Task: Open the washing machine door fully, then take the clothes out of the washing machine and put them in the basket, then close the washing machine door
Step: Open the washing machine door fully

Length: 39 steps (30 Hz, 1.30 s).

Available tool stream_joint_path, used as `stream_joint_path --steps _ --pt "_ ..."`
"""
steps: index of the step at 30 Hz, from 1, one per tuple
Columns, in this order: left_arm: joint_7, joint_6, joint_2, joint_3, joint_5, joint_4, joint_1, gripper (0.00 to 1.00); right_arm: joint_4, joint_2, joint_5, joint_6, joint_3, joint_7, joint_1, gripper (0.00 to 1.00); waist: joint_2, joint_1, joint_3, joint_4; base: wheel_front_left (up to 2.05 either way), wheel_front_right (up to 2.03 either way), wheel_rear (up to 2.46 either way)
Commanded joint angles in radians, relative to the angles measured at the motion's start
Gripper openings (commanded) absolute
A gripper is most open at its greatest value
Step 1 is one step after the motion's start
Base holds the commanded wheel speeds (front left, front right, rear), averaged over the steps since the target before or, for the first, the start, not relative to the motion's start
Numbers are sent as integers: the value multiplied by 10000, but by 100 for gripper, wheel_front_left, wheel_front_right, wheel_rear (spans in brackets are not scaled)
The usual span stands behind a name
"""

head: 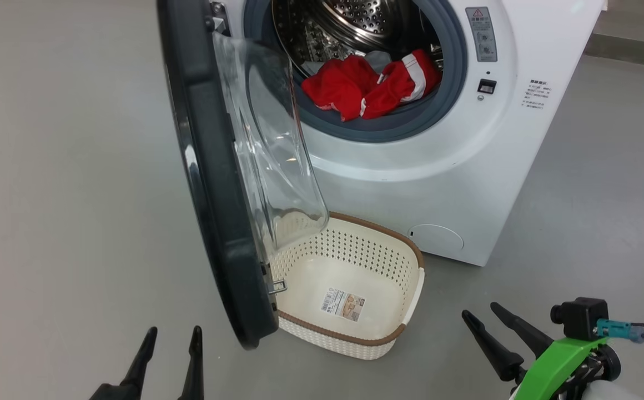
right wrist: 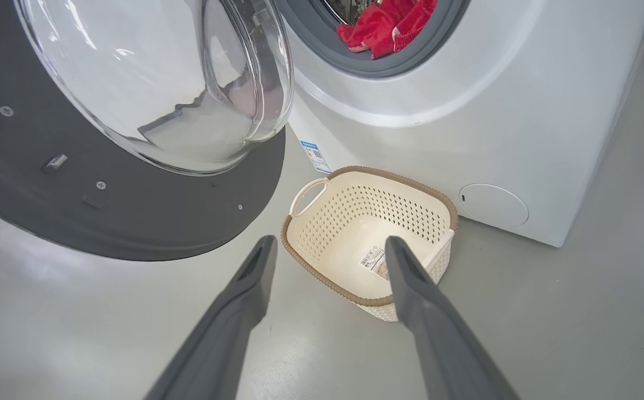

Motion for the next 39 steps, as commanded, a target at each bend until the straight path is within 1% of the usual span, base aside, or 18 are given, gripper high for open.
stream_joint_path --steps 1,5,6,12,20,28,39 --pt "-80 -28 95 357 -36 -208 -88 100 -259 3 -593 65 -333 -134 331 100 -1 0 -29 7 0 0 0" --pt "-80 -31 95 348 -17 -198 -42 100 -500 301 -1712 65 -1304 -135 803 100 -1 0 -97 24 0 0 0" --pt "-80 -31 95 348 -17 -198 -42 100 -500 301 -1712 65 -1304 -135 803 100 -1 0 -97 24 0 0 0" --pt "-80 -37 95 338 -10 -192 -7 100 -853 744 -3029 65 -2513 -136 1435 100 -1 0 -142 55 0 0 0" --pt "-80 -61 95 336 7 -199 17 100 -1228 1218 -4465 65 -3775 -137 1966 100 -1 0 -195 70 0 0 0" --pt "-80 -60 95 334 23 -233 34 100 -1658 1657 -5443 65 -4722 -137 2314 100 -1 0 -235 65 0 0 0" --pt "-80 -35 95 311 7 -343 0 100 -2198 2068 -6762 65 -5921 -137 2664 100 -1 0 -247 122 0 0 0"
